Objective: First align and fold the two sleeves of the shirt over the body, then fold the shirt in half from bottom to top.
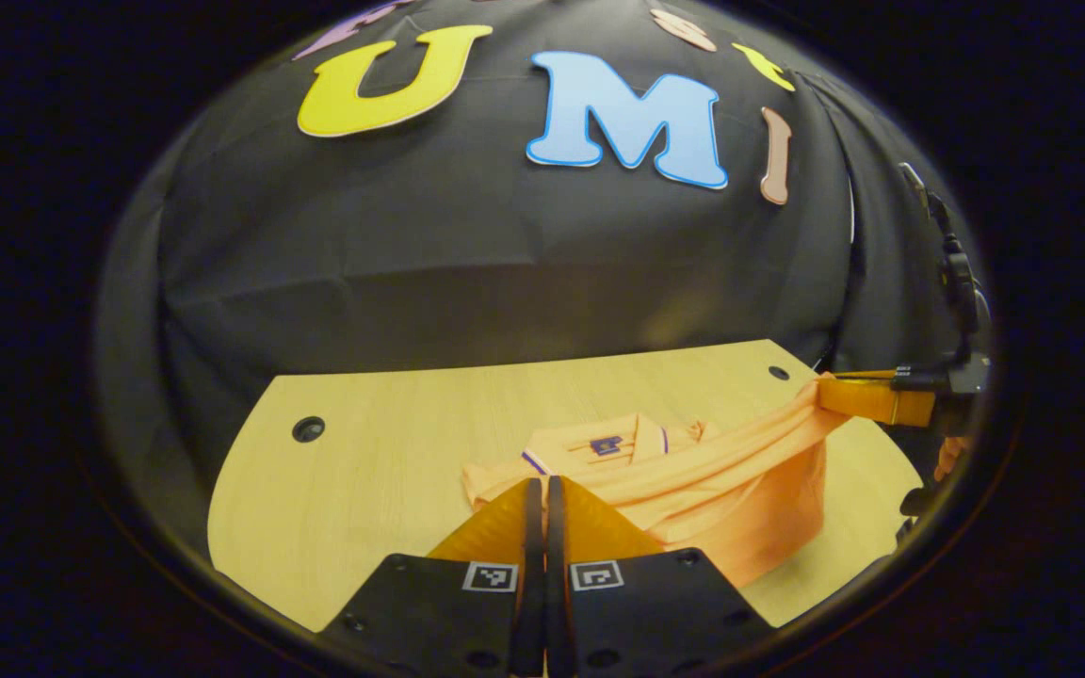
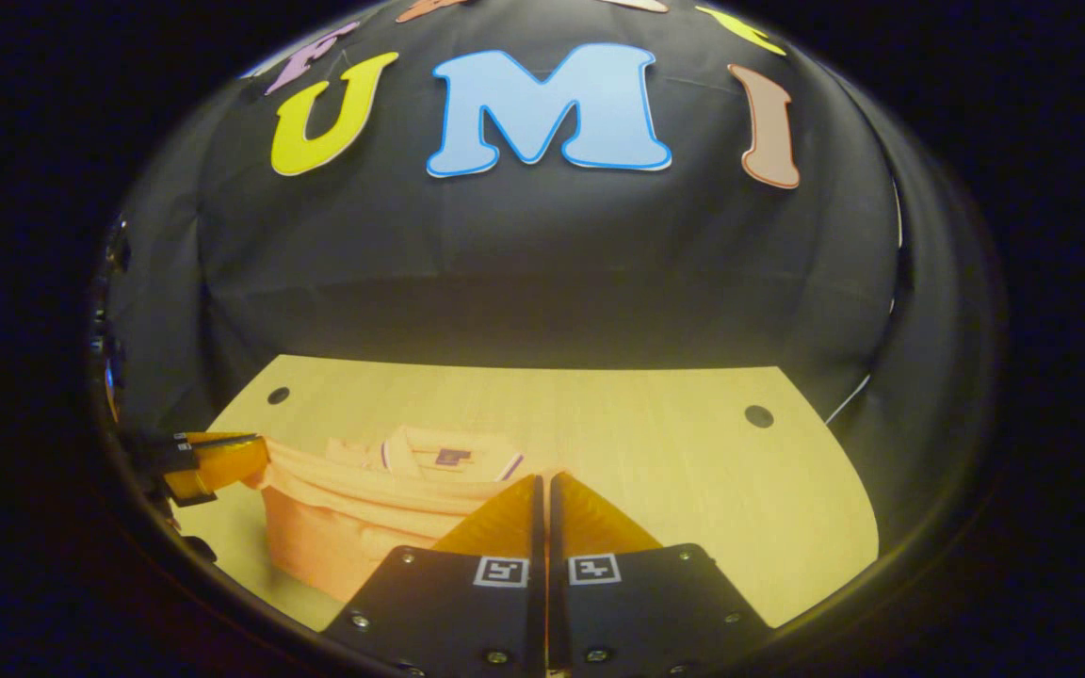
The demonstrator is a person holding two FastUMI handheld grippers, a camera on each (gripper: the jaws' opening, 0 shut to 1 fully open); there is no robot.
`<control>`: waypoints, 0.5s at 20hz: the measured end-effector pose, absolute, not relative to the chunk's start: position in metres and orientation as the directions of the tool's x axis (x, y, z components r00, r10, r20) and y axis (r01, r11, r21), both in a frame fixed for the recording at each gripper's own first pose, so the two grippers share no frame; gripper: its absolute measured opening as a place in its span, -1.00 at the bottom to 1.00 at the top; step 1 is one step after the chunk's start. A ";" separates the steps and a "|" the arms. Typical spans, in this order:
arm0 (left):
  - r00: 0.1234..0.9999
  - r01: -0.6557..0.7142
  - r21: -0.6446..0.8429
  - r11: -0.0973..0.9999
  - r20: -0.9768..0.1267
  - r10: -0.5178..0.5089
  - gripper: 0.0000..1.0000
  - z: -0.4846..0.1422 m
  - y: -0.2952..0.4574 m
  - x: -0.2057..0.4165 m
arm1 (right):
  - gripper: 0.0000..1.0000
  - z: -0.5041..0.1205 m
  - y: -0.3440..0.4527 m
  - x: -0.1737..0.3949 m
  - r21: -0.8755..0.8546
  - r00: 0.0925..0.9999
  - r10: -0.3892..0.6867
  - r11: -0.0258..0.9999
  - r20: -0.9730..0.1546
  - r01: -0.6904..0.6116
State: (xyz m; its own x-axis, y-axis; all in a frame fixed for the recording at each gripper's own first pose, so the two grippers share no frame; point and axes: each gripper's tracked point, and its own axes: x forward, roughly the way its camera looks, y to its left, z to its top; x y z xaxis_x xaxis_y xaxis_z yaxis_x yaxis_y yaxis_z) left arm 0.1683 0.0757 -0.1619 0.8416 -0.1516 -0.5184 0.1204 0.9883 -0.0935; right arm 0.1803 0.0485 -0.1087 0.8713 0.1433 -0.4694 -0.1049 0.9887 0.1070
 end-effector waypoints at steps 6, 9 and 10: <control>0.842 0.124 -0.056 0.991 -0.523 -0.135 -0.88 -0.184 0.080 0.211 | -0.97 -0.125 0.057 0.237 0.048 0.870 0.093 0.996 -0.485 -0.080; 0.852 0.116 -0.011 0.993 -0.512 -0.105 -0.88 -0.195 0.086 0.232 | -0.97 -0.133 0.060 0.259 0.023 0.871 0.067 0.998 -0.487 -0.063; 0.857 0.106 0.005 0.994 -0.508 -0.089 -0.88 -0.201 0.088 0.239 | -0.97 -0.137 0.061 0.263 0.017 0.870 0.057 0.998 -0.489 -0.056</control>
State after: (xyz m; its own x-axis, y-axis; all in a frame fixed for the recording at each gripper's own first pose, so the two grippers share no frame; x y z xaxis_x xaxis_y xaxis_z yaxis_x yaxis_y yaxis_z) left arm 0.2385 0.0877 -0.2009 0.8568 -0.0894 -0.5078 0.1064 0.9943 0.0045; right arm 0.2632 0.0610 -0.1371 0.8704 0.0568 -0.4891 -0.0556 0.9983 0.0171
